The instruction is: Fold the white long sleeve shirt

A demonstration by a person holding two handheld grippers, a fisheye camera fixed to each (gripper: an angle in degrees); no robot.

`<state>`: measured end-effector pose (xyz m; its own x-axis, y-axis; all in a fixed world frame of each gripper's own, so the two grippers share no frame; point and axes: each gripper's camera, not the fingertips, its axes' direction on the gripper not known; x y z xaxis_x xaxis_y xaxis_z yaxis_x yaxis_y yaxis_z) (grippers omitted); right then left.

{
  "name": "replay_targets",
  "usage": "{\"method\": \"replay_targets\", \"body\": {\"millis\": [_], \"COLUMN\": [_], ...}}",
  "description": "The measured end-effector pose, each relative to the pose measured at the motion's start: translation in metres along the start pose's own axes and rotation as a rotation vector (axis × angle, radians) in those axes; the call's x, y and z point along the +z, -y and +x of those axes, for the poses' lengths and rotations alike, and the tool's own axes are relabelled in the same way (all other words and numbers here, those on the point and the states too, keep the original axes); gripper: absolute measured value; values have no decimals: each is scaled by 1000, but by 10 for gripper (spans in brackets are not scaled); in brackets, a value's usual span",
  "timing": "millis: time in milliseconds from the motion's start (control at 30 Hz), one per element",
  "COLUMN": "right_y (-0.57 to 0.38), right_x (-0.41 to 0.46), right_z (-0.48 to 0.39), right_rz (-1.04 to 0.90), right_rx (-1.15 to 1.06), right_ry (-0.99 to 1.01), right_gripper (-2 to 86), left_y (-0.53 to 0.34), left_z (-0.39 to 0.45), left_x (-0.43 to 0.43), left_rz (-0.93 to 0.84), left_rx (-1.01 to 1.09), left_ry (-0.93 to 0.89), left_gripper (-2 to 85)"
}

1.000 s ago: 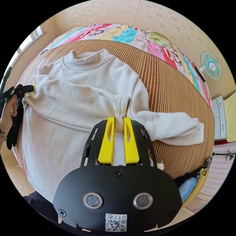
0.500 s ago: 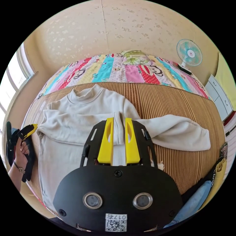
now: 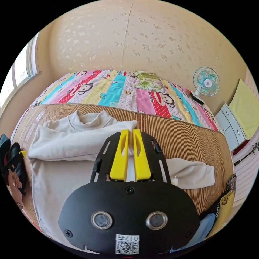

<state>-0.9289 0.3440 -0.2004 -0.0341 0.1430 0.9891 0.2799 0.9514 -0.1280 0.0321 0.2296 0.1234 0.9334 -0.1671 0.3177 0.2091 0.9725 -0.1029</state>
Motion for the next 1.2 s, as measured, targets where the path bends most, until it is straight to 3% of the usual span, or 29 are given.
{"method": "replay_targets", "body": {"millis": [67, 300, 533, 633, 800, 1000, 1133, 1200], "right_y": [-1, -61, -201, -243, -254, -158, -92, -62], "right_x": [31, -62, -105, -141, -186, -217, -153, -121], "right_z": [1, 46, 43, 23, -9, 127, 264, 298], "right_rz": [-149, -18, -359, -370, -551, -300, -251, -286], "right_rx": [-1, 125, 27, -20, -68, 361, 700, 749], "right_ry": [-5, 155, 152, 122, 228, 252, 317, 323], "right_gripper": [55, 75, 79, 68, 55, 81, 124, 135], "left_y": [-4, -56, -136, -138, -118, -92, -92, -96], "left_z": [-15, -11, 8, 7, -32, -24, 12, 26], "left_x": [10, 17, -4, -4, -12, -43, -36, -29], "left_rz": [-53, -215, -276, -340, -399, -291, -292, -305], "left_rx": [-38, 57, 343, 451, 330, 258, 273, 274], "left_ry": [-40, -21, 159, 230, 288, 251, 153, 120], "left_gripper": [88, 111, 86, 60, 51, 47, 52, 52]}}
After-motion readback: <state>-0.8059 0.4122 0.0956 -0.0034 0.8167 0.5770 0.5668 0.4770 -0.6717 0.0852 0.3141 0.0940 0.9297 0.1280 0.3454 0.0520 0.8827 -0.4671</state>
